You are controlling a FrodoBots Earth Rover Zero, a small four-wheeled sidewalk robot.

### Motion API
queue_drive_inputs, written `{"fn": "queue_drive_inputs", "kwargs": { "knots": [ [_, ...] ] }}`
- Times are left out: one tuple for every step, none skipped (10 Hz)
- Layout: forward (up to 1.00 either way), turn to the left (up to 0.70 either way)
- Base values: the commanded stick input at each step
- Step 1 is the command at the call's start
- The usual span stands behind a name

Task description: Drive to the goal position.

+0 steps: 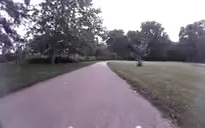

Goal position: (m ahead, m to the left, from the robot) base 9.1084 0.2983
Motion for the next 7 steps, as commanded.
{"fn": "queue_drive_inputs", "kwargs": {
  "knots": [
    [0.7,0.01],
    [0.7,0.01],
    [0.7,0.01],
    [0.7,0.01],
    [0.7,0.01],
    [0.7,0.01],
    [0.7,0.01]
  ]
}}
